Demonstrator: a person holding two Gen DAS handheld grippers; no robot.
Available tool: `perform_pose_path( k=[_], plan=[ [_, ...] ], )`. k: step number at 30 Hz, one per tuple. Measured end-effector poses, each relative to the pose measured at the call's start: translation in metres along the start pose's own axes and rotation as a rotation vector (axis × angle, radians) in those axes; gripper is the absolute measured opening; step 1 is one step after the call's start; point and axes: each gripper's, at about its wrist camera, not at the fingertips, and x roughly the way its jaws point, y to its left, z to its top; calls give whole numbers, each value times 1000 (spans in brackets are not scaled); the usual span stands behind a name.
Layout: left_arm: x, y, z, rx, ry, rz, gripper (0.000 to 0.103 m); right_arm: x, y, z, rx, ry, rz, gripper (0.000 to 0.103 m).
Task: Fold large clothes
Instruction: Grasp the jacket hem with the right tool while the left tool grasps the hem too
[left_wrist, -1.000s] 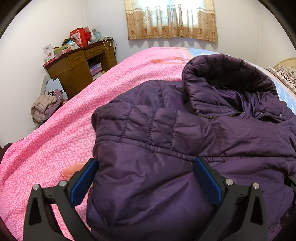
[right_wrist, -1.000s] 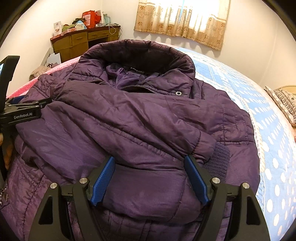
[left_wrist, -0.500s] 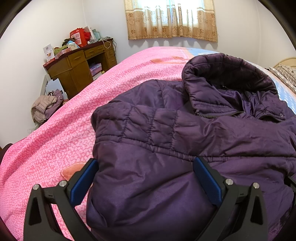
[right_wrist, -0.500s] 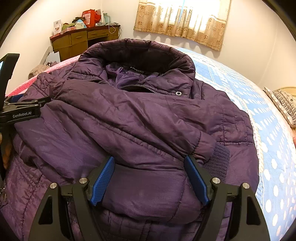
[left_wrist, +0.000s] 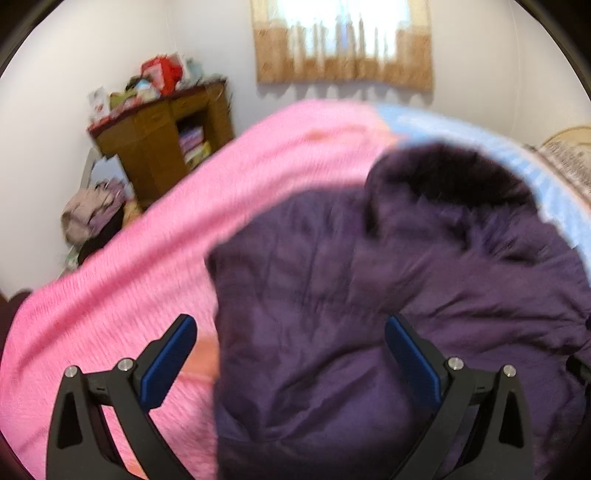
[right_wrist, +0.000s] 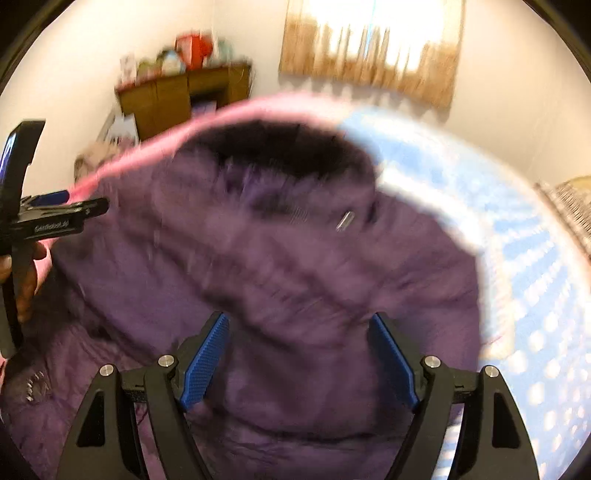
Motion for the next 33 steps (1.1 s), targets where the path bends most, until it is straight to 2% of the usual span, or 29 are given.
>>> perform_pose_path(
  k=[3,6,10,12,16,18,19,20,21,22,23,24,25,27,33],
  plan=[
    [-17,-1,27,34,-72,-26,103,2,-23,35,19,-28,8,83],
    [-7,-17,58,80,-63,-83,103,34,-45,70,49,-25,38,83],
    [37,-46,81,170,-12,-103,103,101,-61,104,53,74,47,83],
    [65,-54,87,213,10,-59,103,131,-64,116,28,121,55,83],
    [111,-54,96,227,103,-52,103,169,-56,127,-83,173,50,83],
    [120,-57,98,239,119,-60,99,185,-54,129,-133,200,35,82],
    [123,-58,100,250,120,-66,94,189,-53,131,-144,203,21,67],
    [125,-60,101,265,117,-76,85,192,-53,132,-150,207,18,49],
    [124,-63,101,284,116,-89,78,195,-55,132,-146,218,31,15],
    [125,-67,102,308,118,-107,59,194,-58,132,-125,215,44,15],
    [125,-73,103,331,125,-122,37,193,-57,134,-121,212,48,15],
    [123,-76,104,348,131,-140,25,188,-56,133,-128,197,47,14],
    [119,-80,104,367,134,-153,18,183,-55,133,-136,183,46,13],
    [104,-84,106,405,84,-128,15,170,-55,134,-144,149,42,13],
    [63,-80,100,503,-26,-124,14,146,-52,121,-205,96,15,12]
  ],
)
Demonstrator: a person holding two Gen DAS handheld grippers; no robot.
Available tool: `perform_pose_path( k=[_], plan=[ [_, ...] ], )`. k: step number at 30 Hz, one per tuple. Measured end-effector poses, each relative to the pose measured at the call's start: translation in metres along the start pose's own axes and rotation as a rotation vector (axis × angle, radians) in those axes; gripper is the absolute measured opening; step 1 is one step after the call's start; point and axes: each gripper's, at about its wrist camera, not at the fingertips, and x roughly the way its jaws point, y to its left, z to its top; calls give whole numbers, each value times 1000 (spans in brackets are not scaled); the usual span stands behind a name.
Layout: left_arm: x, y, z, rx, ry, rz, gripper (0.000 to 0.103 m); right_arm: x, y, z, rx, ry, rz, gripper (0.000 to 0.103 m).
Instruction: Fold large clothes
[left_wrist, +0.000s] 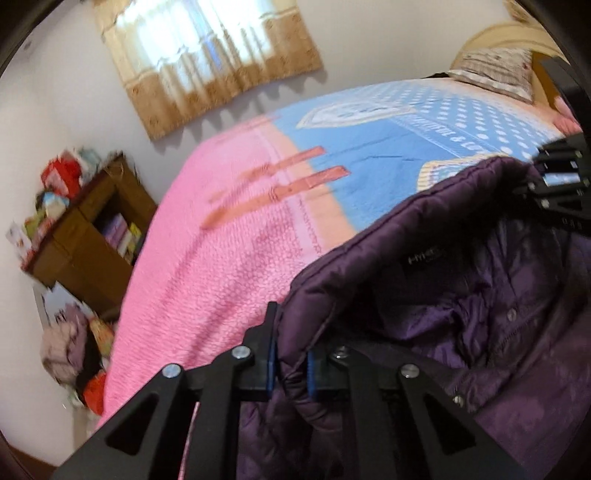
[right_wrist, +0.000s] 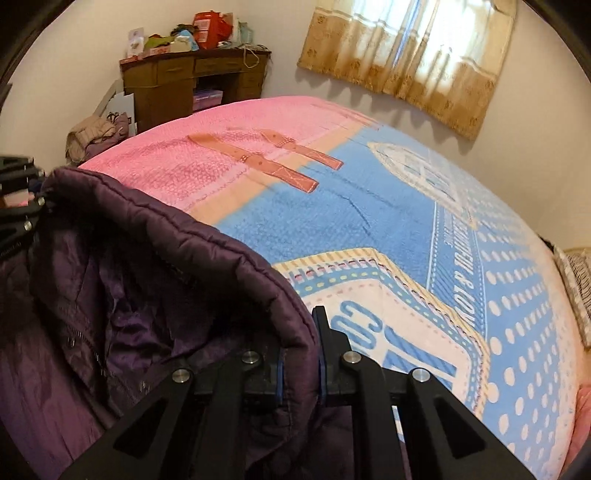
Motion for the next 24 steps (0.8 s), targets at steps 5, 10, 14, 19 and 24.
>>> perform_pose_path(
  k=[5,10,14,19,24],
  plan=[
    [-11,-17,-21,131,-45,44,14,-4,11,-23,-67,13,-14,11],
    [-5,-32,-45,249,-42,92,14,-1,25,-49,-157,42,-55,11],
    [1,-42,-55,319,-36,127,14,2,30,-57,-165,52,-66,11],
    [12,-46,-59,348,-6,129,14,10,40,-65,-216,88,-88,11],
    [16,-47,-65,331,10,113,13,10,44,-65,-256,113,-100,12]
  ],
)
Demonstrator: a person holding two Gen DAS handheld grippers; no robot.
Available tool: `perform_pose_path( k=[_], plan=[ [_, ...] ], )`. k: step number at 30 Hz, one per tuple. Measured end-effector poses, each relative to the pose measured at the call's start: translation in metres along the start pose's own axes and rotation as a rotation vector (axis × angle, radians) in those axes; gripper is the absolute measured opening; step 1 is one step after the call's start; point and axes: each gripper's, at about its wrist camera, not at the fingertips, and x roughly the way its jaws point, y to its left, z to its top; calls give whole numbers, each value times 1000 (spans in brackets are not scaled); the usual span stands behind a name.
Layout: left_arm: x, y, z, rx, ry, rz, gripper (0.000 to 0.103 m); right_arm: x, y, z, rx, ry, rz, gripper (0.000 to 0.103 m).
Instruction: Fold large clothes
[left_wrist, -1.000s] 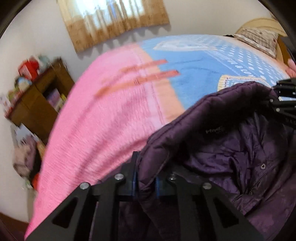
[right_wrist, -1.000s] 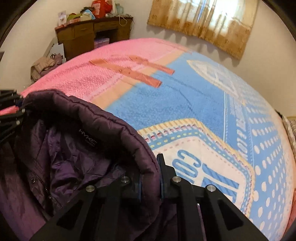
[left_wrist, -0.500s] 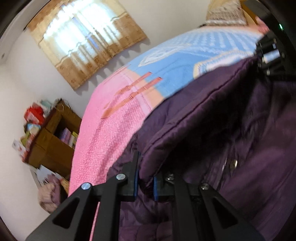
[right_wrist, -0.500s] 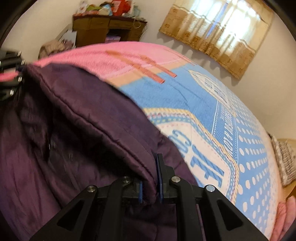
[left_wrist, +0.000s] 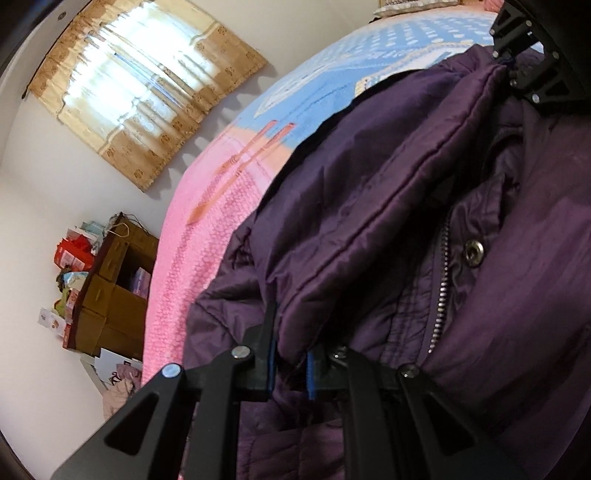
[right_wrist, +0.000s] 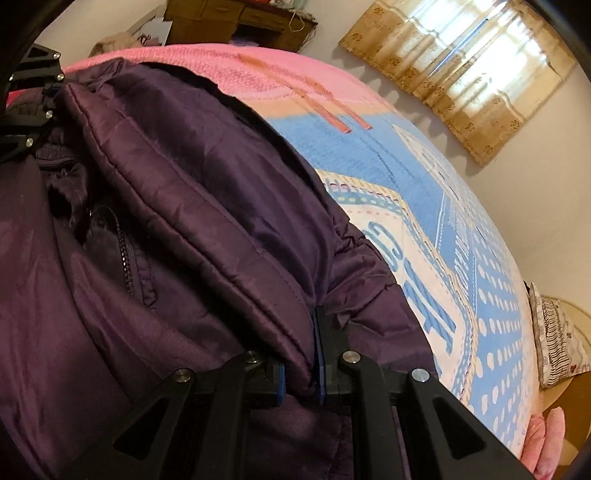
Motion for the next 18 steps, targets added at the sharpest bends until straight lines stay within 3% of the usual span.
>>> perform_pose_path(
  k=[2,3,4,6,10,13,17,18],
  plan=[
    [0,-1,-1,-7,1,-5,13,-8,-4,0,-7,22,22,16],
    [-1,-1,-3,-6,-1,-5,13,-15,-11,0,16,35,39,26],
    [-1,-1,-3,-4,0,-6,12,-24,-20,-1,49,39,55,44],
    [-1,0,-3,-8,0,-12,12,-51,-43,-2,167,13,134,68],
    [1,1,-4,-12,-7,-26,10,-87,-83,10,421,-85,205,69],
    [2,3,-6,-15,-9,-31,10,-80,-91,35,546,-137,226,68],
    [1,3,-7,-15,-11,-25,10,-22,-69,49,672,-65,298,68],
    [0,3,-7,-16,-12,-23,11,-11,-55,47,664,-28,281,65]
  ],
)
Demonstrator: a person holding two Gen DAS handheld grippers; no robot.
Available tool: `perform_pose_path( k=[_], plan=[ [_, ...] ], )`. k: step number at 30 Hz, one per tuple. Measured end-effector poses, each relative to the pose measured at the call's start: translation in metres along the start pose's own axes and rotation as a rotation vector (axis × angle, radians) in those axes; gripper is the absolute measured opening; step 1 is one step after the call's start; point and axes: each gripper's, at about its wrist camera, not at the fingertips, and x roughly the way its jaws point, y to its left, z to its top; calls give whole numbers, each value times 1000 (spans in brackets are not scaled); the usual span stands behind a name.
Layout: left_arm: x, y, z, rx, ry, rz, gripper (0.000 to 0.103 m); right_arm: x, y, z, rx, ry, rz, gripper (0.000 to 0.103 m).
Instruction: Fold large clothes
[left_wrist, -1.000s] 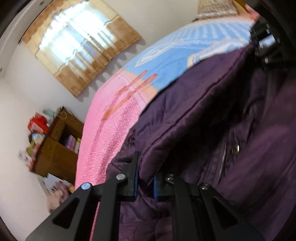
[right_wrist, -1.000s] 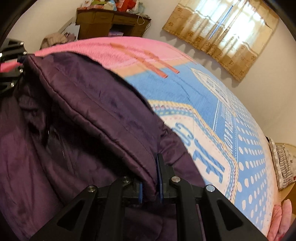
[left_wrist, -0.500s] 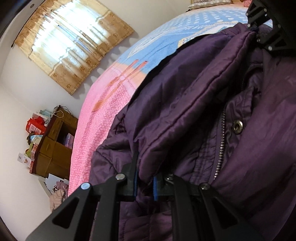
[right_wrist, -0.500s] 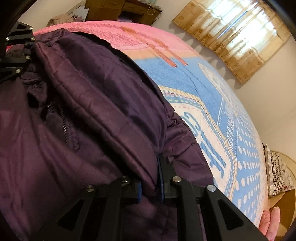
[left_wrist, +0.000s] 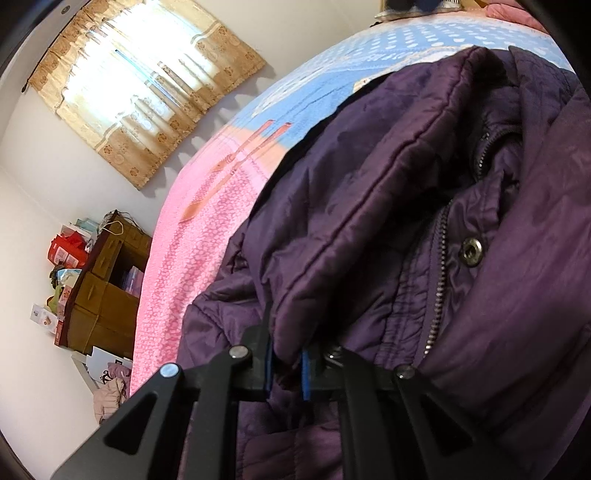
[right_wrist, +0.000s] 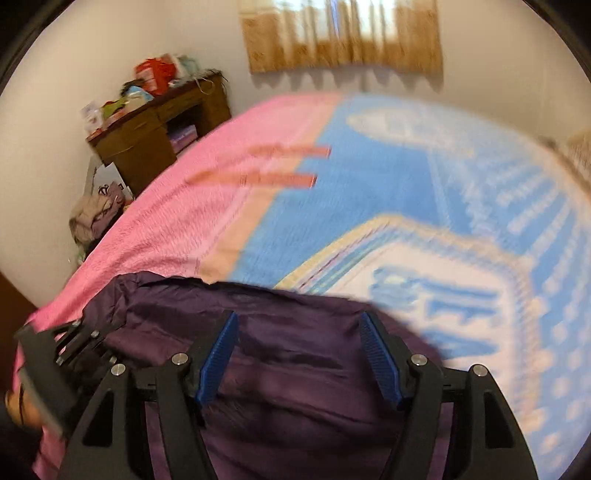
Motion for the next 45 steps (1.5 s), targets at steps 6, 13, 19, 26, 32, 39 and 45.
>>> perform_pose_path(
  k=[6,13,19,26,32,39,45],
  plan=[
    [-54,35,6,-160,-107,-76,32,17,4,-40,-71,4,-60,61],
    [-70,72,47,-515,-207,-170,72,25,10,-41,-118,-1,-106,62],
    [29,36,32,-535,124,-146,73,25,-5,-42,-60,-8,-54,63],
    [43,27,15,-587,175,-165,88,35,7,-43,-104,17,-119,64],
    [51,32,19,-580,218,-117,102,42,13,-43,-136,39,-168,65],
    [55,35,14,-600,227,-137,103,46,17,-43,-151,47,-201,66],
    [56,36,13,-601,226,-138,103,48,19,-43,-151,49,-209,67]
  ],
)
